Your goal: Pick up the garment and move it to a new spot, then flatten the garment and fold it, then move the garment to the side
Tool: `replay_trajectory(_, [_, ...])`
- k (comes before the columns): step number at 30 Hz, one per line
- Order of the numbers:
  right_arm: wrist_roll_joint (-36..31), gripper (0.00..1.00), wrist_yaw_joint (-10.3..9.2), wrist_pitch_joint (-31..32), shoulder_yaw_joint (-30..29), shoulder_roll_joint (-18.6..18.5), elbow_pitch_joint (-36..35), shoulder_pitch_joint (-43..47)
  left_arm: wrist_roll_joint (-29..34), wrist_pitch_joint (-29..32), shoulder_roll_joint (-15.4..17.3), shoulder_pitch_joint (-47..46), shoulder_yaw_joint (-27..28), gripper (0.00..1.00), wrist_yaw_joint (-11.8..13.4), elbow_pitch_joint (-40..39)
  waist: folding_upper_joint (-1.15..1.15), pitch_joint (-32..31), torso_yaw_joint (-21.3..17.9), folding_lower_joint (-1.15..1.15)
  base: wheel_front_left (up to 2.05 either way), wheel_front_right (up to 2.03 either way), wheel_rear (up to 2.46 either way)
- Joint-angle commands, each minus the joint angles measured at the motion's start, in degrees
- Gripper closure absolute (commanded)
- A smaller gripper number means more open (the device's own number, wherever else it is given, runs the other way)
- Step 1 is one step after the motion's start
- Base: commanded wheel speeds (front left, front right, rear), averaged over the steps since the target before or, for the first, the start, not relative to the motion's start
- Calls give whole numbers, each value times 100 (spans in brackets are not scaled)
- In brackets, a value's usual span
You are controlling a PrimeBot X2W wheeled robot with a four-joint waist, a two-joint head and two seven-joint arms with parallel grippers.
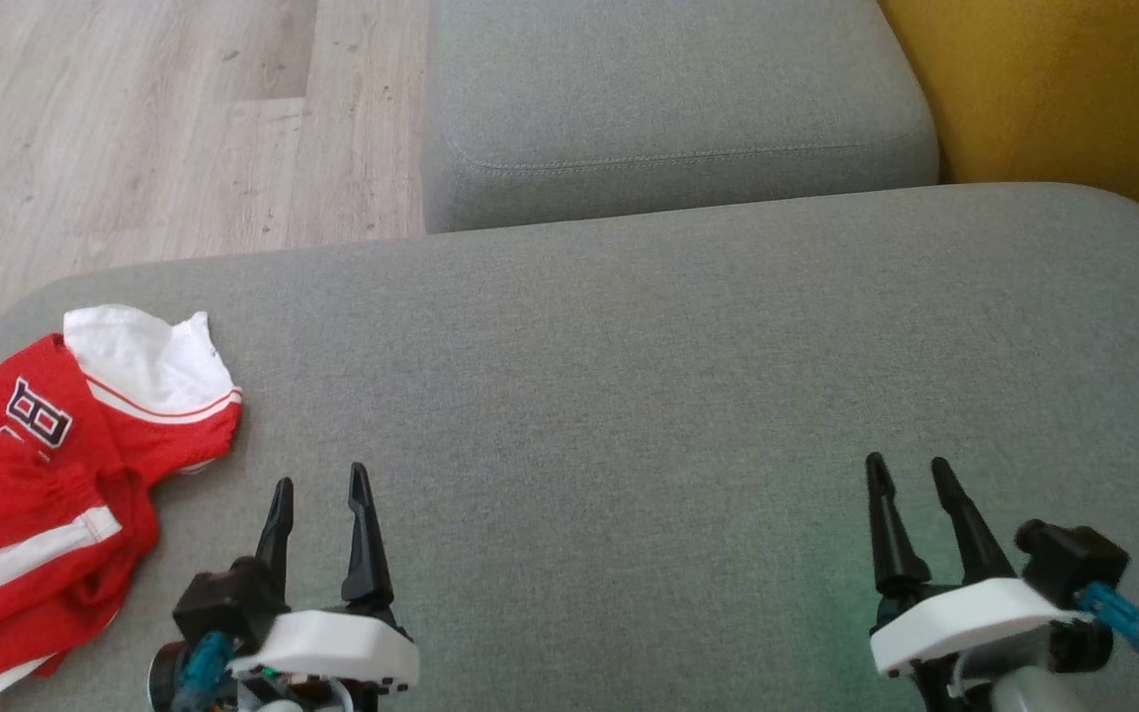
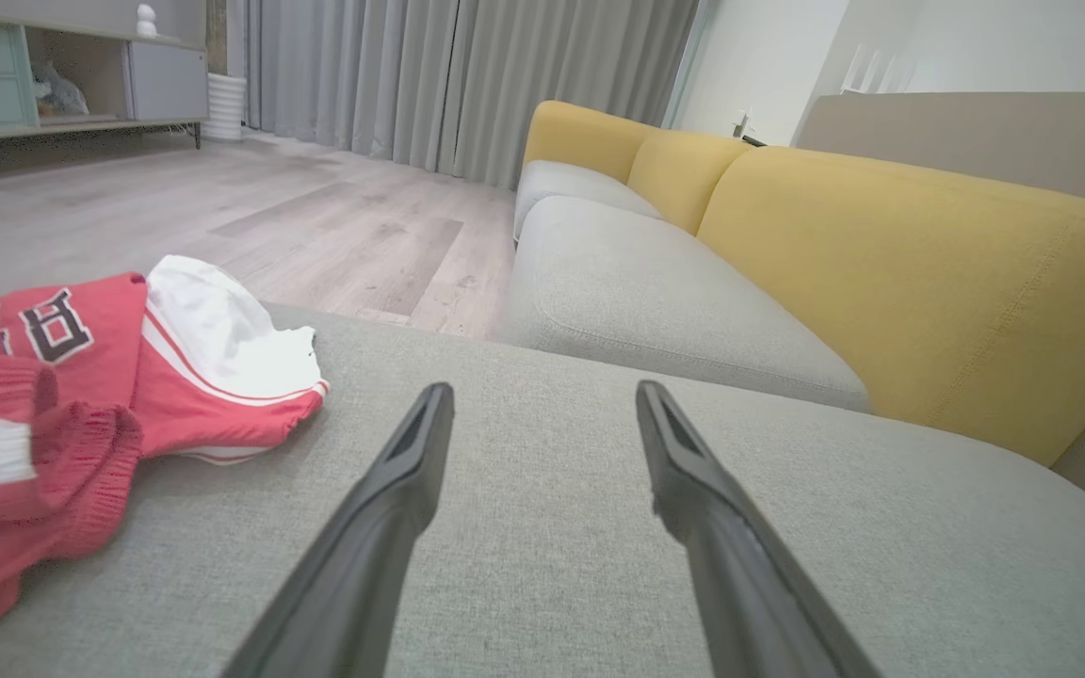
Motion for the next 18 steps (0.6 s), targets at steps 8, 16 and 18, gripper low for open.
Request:
replay_trajectory(8, [-841,0,37,-227,243,-53,-154,-219,721,-219,96,-293,-1,0,199,-206,0,-15,12,0,0,0,0])
replay_trajectory(16, [-1560,0,40,-362,203,-57,-82,-214,1283,-353,112,-268,-61,0,340,-194,0,-32,31,0,0,0,0])
replay_trajectory(18, [-1719,0,41,-396,191,-58,-73,-212,1427,-387,114,-262,-81,0,365,-205,0,-39,31,0,0,0,0])
